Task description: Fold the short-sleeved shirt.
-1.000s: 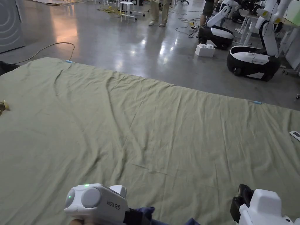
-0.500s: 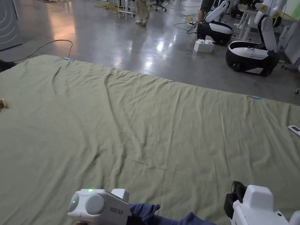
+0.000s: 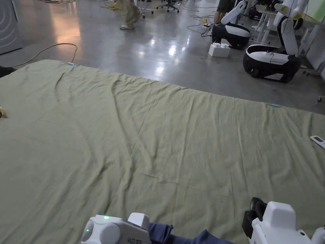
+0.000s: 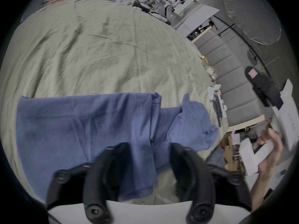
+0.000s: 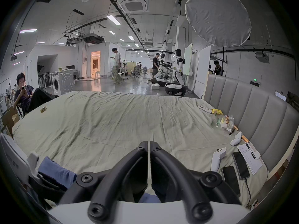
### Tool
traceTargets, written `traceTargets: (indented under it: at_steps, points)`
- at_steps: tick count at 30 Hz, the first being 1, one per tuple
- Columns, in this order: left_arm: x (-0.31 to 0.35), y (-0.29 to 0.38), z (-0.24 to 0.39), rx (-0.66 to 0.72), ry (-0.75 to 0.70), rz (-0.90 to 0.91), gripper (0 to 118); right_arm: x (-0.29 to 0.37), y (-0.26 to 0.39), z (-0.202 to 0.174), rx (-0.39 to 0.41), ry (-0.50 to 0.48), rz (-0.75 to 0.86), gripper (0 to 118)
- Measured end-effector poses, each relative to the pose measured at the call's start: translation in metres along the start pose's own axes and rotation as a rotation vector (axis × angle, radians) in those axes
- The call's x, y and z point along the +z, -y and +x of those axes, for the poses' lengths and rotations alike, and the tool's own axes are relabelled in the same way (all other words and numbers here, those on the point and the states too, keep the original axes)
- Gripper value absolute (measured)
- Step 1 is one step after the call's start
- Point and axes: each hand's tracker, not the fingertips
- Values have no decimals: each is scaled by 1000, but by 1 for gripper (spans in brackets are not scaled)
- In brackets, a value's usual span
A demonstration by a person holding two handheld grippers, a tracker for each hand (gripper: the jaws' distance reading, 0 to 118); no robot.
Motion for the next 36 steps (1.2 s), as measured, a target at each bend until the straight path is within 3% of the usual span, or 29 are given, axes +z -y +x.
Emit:
traceTargets:
  at_steps: [1, 6, 11, 20, 25, 27, 29, 31, 36]
  points:
    - [12, -2, -4, 12, 21, 13, 70, 0, 0, 0, 2, -1, -1, 3]
    - [77, -17, -44, 67, 97, 162, 77, 1, -2, 1, 2, 0, 2, 3]
    - [115, -17, -115, 142, -59, 243, 83, -1, -3, 0, -1, -3, 4, 3]
    - [74, 12, -187, 380, 209, 102, 83, -4, 1, -6, -5, -15, -13, 3]
    - [58, 19, -173, 417, 393, 125, 83, -5, 1, -7, 1, -12, -22, 3]
    - [37, 10, -196, 406, 396, 124, 81, -6, 1, -8, 5, -11, -24, 3]
    - [31, 9, -194, 384, 392, 131, 65, -6, 1, -8, 4, -9, -21, 3]
    - [28, 8, -183, 349, 309, 106, 20, -5, 0, -8, 2, -7, -20, 3]
    - [30, 12, -197, 387, 340, 131, 12, -1, -3, -7, 0, -12, -19, 3]
